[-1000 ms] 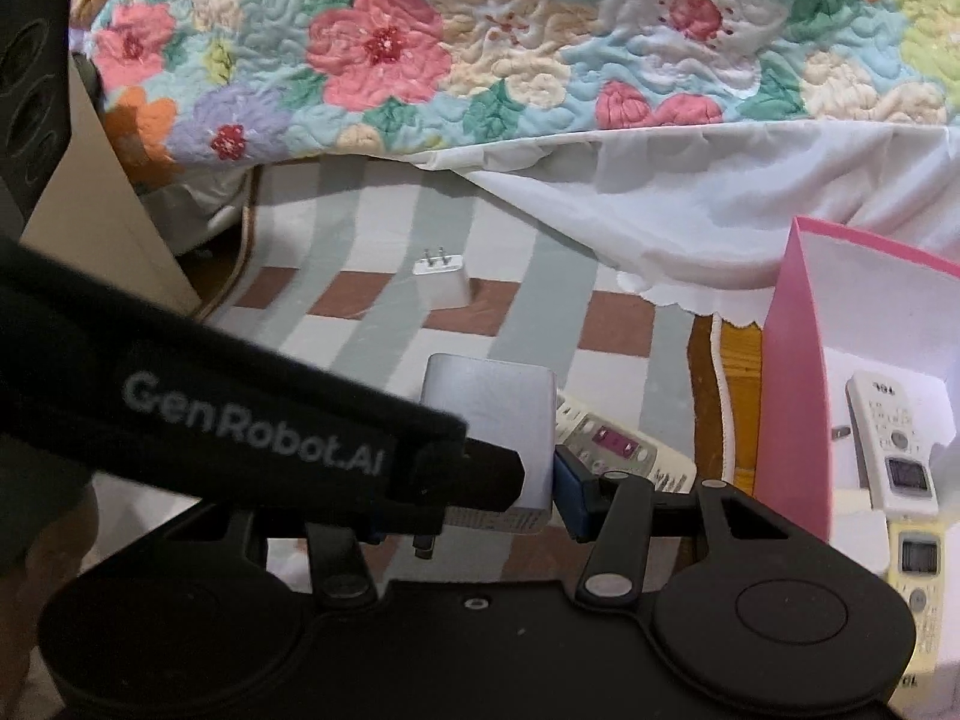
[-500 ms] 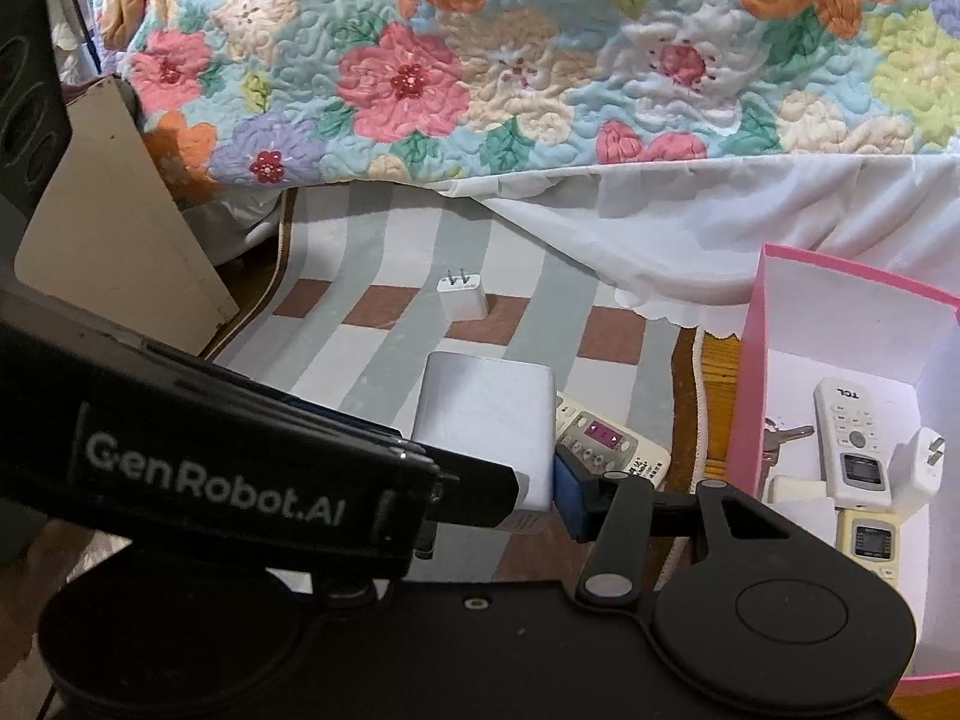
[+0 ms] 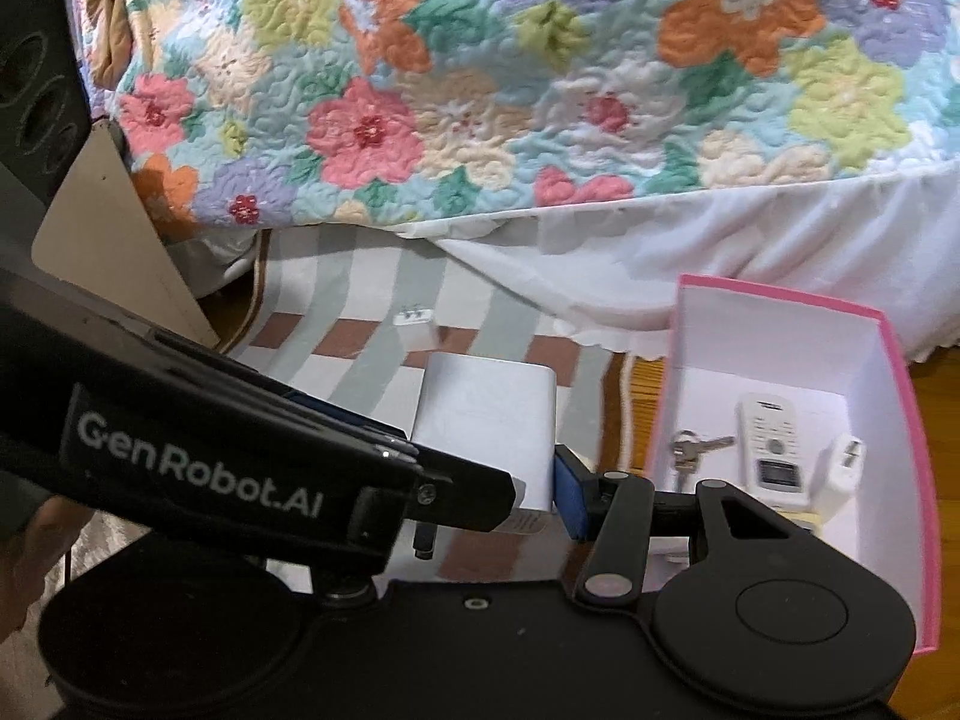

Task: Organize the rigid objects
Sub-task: 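Lift the charger cube with the left gripper toward the pink box, then lower the charger cube into the pink box with the left gripper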

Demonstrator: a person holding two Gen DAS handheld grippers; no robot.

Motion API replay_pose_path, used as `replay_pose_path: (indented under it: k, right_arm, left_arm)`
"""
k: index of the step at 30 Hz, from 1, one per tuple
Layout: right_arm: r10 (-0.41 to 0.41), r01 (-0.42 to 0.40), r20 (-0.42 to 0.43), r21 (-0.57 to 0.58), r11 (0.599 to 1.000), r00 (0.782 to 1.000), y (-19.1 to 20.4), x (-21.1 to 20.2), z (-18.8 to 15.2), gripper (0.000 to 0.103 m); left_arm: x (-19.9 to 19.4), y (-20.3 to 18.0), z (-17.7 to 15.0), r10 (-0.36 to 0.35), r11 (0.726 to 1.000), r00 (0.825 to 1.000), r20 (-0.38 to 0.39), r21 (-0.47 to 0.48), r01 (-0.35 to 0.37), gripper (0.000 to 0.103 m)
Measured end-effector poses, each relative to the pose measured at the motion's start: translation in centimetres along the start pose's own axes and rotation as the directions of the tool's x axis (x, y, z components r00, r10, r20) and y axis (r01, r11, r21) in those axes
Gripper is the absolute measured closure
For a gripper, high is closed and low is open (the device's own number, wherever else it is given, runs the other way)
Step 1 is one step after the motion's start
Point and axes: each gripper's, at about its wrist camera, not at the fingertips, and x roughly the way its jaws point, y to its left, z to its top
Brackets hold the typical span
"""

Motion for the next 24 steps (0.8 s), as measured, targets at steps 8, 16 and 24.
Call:
replay_pose_path:
  k: [8,16,24]
  right_arm:
    - [-0.076,0.075,0.011,0.035,0.997,0.997,-3.9,-2.6,-0.8,0.047]
    - [-0.159,0.162,-0.032,0.129,0.978,0.987,-8.8,-1.9,-2.1,0.047]
    - [-0.349,0.359,-0.126,0.067,0.931,0.929,-11.8,1.7,-3.9,0.047]
  left_arm:
    - [2.9,-4.5,1.4,-0.060,0.994,0.997,-0.054,0.086,0.064,0.055]
    - [9.5,-6.4,3.5,-0.130,0.988,0.979,-0.158,0.063,0.141,0.054]
    - [17.1,-5.5,3.3,-0.241,0.970,0.947,-0.210,-0.087,0.228,0.058]
